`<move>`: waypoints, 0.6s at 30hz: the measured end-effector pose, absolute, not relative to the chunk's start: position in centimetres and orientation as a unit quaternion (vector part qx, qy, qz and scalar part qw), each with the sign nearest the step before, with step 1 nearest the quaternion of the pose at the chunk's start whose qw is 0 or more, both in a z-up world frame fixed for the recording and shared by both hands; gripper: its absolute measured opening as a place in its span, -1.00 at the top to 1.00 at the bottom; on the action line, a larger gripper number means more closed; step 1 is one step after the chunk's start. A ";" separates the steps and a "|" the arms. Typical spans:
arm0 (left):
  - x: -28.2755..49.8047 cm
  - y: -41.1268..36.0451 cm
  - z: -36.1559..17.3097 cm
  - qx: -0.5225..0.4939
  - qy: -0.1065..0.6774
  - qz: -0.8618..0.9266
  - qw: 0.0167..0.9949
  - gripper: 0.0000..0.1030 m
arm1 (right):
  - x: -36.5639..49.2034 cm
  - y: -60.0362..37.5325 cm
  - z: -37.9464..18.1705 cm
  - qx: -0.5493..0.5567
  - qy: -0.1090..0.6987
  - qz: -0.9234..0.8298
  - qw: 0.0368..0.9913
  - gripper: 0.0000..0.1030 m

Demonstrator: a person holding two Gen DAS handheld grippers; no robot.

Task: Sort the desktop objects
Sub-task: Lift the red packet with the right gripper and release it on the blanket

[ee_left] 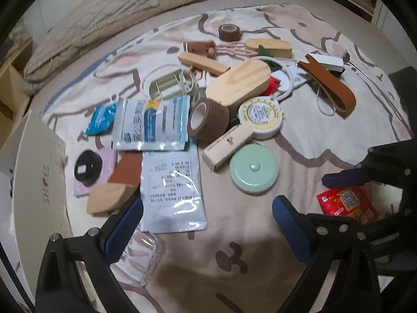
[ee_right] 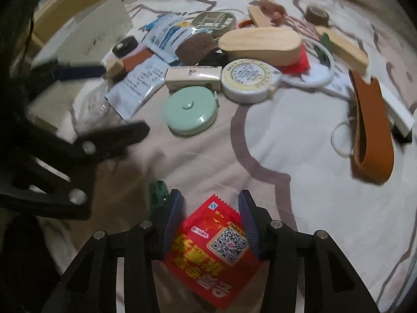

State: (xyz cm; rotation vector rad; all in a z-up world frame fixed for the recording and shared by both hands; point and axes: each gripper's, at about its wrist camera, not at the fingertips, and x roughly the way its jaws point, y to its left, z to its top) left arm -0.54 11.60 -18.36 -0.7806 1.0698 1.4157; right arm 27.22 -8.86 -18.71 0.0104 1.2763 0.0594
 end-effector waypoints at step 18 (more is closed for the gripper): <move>2.3 10.9 -18.6 -0.344 0.443 0.594 0.577 -0.92 | 26.8 -10.3 -18.5 -0.035 0.576 -0.005 0.817 0.03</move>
